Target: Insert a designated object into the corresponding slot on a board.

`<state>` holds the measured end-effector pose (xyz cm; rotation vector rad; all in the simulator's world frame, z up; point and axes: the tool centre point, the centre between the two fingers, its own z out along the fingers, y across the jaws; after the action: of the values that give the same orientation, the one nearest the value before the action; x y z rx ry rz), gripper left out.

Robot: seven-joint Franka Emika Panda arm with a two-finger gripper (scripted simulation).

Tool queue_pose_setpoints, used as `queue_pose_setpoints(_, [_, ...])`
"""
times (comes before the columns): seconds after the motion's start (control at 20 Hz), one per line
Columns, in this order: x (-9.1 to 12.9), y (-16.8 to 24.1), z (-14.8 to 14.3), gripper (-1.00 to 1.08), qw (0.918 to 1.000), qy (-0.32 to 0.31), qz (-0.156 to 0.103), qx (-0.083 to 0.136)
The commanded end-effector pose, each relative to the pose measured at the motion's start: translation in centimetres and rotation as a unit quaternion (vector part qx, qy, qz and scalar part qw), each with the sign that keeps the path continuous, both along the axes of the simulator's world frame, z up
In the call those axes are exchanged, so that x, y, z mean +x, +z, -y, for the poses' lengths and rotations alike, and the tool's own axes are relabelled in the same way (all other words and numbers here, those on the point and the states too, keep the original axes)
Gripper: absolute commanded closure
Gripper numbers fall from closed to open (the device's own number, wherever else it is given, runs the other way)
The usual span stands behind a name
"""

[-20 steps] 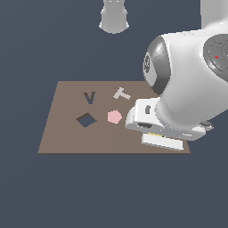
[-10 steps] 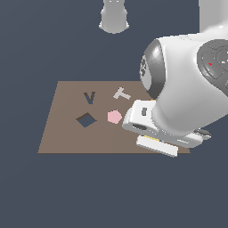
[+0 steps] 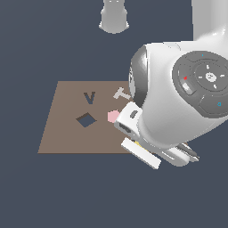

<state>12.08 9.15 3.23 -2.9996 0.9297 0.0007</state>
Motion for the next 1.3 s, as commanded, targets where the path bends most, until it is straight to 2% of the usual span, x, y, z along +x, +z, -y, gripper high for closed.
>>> queue_pose_setpoints(0.0, [0.6,0.1,1.3,1.08,0.9988,-0.049,0.000,0.000])
queue_pose_setpoints(0.15, [1.1,0.1,2.8,1.08,0.9941,-0.109,0.000,0.000])
queue_pose_setpoints(0.3, [1.4,0.2,4.4,1.08,0.9860,-0.167,0.000,0.000])
queue_pose_setpoints(0.5, [1.5,0.3,6.6,1.08,0.9704,-0.242,0.000,0.000])
queue_pose_setpoints(0.65, [1.4,0.3,8.2,1.08,0.9549,-0.297,0.000,0.000])
queue_pose_setpoints(0.8, [1.1,0.4,9.8,1.08,0.9359,-0.352,0.000,0.000])
queue_pose_setpoints(0.95, [0.6,0.5,11.4,1.08,0.9130,-0.408,0.000,0.000])
queue_pose_setpoints(1.1, [-0.2,0.5,13.0,1.08,0.8856,-0.464,0.000,0.000])
queue_pose_setpoints(1.25, [-1.3,0.6,14.6,1.08,0.8531,-0.522,0.000,0.000])
